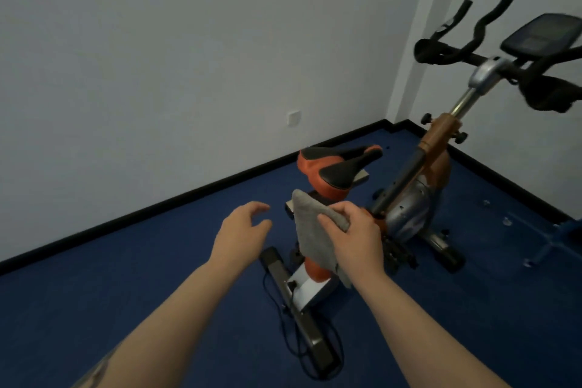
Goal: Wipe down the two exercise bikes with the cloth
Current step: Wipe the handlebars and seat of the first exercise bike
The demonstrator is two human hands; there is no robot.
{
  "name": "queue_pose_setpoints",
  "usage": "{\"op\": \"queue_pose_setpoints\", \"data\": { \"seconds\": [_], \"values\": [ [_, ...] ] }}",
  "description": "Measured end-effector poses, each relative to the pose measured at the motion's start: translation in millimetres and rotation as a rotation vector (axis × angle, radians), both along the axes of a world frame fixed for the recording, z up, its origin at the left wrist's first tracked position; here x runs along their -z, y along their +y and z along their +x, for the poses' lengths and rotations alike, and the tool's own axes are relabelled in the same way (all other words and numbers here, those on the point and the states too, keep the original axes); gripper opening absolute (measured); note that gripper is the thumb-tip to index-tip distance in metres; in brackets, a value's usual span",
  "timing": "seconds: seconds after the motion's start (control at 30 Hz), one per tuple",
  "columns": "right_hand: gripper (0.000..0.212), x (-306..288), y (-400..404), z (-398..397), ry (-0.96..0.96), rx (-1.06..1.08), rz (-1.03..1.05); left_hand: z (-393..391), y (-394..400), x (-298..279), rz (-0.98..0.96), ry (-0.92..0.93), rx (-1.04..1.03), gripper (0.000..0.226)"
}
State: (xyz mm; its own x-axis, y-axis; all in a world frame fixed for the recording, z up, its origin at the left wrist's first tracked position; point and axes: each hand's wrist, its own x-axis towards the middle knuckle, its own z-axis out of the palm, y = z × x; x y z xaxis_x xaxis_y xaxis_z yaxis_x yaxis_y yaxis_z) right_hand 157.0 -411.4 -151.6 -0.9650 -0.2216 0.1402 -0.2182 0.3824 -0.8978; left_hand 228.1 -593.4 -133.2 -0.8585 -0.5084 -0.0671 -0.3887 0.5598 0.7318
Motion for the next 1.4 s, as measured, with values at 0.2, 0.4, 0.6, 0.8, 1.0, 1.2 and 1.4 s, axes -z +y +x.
{"op": "queue_pose_setpoints", "data": {
  "seconds": [0.2, 0.4, 0.6, 0.8, 1.0, 1.2, 1.4],
  "values": [
    [0.009, 1.6, -102.8, -25.3, -0.056, -0.029, 0.006, -16.0, -89.8, 7.5, 0.073, -0.014, -0.036, 0.030],
    [0.010, 5.0, -191.0, -51.3, -0.085, 0.023, 0.027, -56.2, -196.8, 13.1, 0.096, 0.020, -0.004, 0.026],
    [0.008, 4.5, -266.7, -87.4, -0.082, 0.306, -0.071, -127.9, -287.7, 24.0, 0.025, -0.008, 0.288, 0.029],
    [0.007, 11.1, -300.3, -119.2, -0.098, 0.523, -0.065, -208.4, -332.2, 27.2, 0.026, -0.025, 0.515, 0.029],
    [0.007, 24.8, -305.3, -173.6, -0.094, 0.703, -0.039, -293.0, -322.6, 39.3, 0.059, -0.038, 0.729, 0.031],
    [0.007, 31.1, -322.9, -249.5, -0.107, 0.748, 0.084, -392.1, -349.8, 37.4, -0.015, -0.055, 0.796, 0.031],
    [0.007, 23.4, -339.2, -337.4, -0.142, 0.799, 0.094, -491.1, -365.3, 42.1, 0.037, -0.039, 0.818, 0.029]
  ]
}}
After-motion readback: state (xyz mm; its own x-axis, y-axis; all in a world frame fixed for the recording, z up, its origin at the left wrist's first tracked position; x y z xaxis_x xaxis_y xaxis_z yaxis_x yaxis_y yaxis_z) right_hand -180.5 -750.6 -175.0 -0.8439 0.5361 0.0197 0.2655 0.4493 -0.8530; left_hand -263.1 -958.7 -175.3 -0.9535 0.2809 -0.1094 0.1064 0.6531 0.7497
